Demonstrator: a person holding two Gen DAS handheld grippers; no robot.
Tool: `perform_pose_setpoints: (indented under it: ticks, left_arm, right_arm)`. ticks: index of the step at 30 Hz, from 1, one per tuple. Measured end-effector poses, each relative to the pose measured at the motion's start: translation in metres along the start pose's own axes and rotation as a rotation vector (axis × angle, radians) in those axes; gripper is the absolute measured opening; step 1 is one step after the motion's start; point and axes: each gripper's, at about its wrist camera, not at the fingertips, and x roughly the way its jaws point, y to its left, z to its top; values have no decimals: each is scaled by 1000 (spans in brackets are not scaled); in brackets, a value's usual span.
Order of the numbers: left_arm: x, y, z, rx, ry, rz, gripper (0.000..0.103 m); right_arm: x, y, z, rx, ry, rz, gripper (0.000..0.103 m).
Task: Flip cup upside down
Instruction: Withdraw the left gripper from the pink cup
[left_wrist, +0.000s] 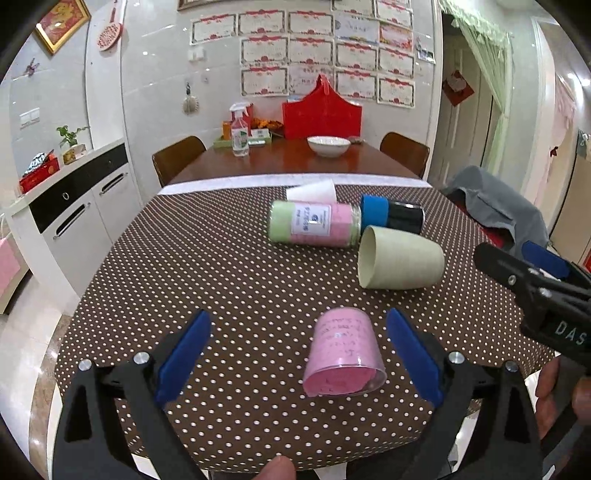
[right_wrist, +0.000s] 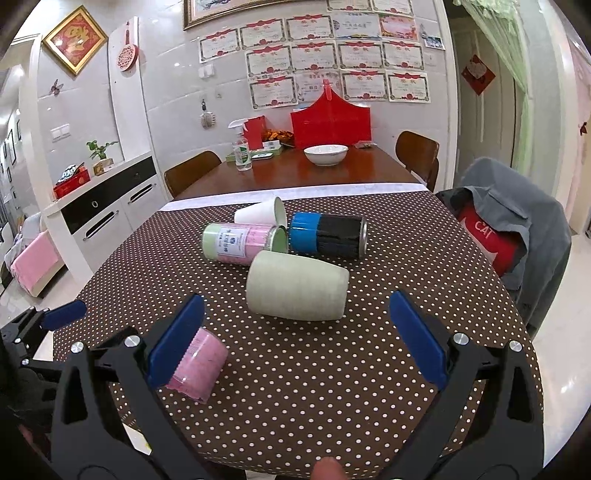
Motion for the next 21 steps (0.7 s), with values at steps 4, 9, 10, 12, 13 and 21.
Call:
perform_pose_setpoints:
  ticks: [4, 9, 10, 12, 13, 21]
  left_arm:
    - [-13, 8, 0, -4, -69, 32, 94]
    - [-25, 13, -3, 21, -127, 112, 94]
    - [-27, 14, -3, 23, -131, 122, 94]
    - [-31, 18, -4, 13, -143, 137, 94]
    - [-32, 22, -5, 4, -149, 136, 94]
    - [-38, 50, -7, -76, -173, 141, 94]
  right_arm:
    - [0, 7, 3, -13, 4, 8, 98]
    - [3, 16, 4, -23, 19, 30, 98]
    - [6, 17, 4, -21, 31, 40, 98]
    - [11, 19, 5, -18, 58, 55, 98]
    - [14, 20, 5, -16, 73, 65, 98]
    - [45, 32, -1, 28, 221, 134, 98]
